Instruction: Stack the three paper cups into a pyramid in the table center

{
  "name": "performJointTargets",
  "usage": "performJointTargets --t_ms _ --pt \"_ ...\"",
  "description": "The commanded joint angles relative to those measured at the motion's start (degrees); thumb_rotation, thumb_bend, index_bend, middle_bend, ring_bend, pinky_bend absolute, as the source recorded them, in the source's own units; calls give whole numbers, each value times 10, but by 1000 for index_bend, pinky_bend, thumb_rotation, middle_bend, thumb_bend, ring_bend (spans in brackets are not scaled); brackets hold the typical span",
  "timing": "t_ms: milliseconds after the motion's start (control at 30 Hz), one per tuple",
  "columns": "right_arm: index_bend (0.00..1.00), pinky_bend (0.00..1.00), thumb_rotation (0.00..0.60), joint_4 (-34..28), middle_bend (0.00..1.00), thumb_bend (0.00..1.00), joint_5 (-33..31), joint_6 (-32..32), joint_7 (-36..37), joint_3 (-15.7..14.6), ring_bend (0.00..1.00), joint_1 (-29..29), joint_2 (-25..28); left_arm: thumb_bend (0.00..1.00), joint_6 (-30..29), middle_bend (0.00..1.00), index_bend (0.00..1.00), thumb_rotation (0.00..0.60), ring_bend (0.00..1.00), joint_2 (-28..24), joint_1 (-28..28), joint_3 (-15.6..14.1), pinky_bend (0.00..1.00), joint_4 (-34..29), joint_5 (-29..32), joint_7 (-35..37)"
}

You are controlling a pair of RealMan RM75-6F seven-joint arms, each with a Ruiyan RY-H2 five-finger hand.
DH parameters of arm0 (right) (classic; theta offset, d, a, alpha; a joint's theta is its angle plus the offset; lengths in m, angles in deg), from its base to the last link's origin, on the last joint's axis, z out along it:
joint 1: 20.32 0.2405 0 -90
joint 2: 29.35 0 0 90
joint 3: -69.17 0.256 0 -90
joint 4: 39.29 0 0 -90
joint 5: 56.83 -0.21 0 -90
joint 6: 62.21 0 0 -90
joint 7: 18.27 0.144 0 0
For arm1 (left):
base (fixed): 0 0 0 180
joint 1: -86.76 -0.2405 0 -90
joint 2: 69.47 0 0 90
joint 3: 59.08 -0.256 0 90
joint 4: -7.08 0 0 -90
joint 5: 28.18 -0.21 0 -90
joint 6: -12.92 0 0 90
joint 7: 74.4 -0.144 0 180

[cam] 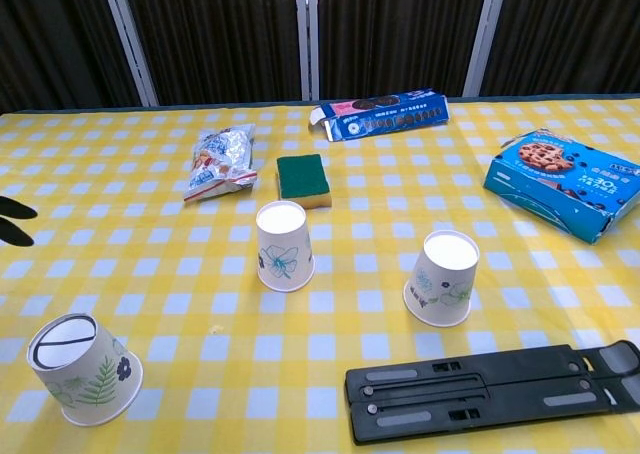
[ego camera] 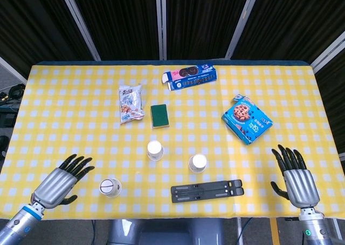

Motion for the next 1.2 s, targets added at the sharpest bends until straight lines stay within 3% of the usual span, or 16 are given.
performJointTargets --t_ms 33,733,900,1200 --pt "10 0 600 0 0 155 0 0 1 0 0 0 1 217 30 0 154 600 0 28 6 19 0 -1 16 -29" --pt "10 0 600 -4 0 154 6 -7 8 0 0 -2 6 231 113 0 233 600 0 113 26 80 0 -18 105 -142" --pt "10 0 600 -5 0 154 7 -9 11 0 0 -2 7 315 121 0 358 600 0 121 28 85 0 -22 119 -160" --pt "10 0 600 -6 0 154 9 -11 13 0 0 -3 9 318 111 0 382 600 0 114 26 94 0 -34 121 -159"
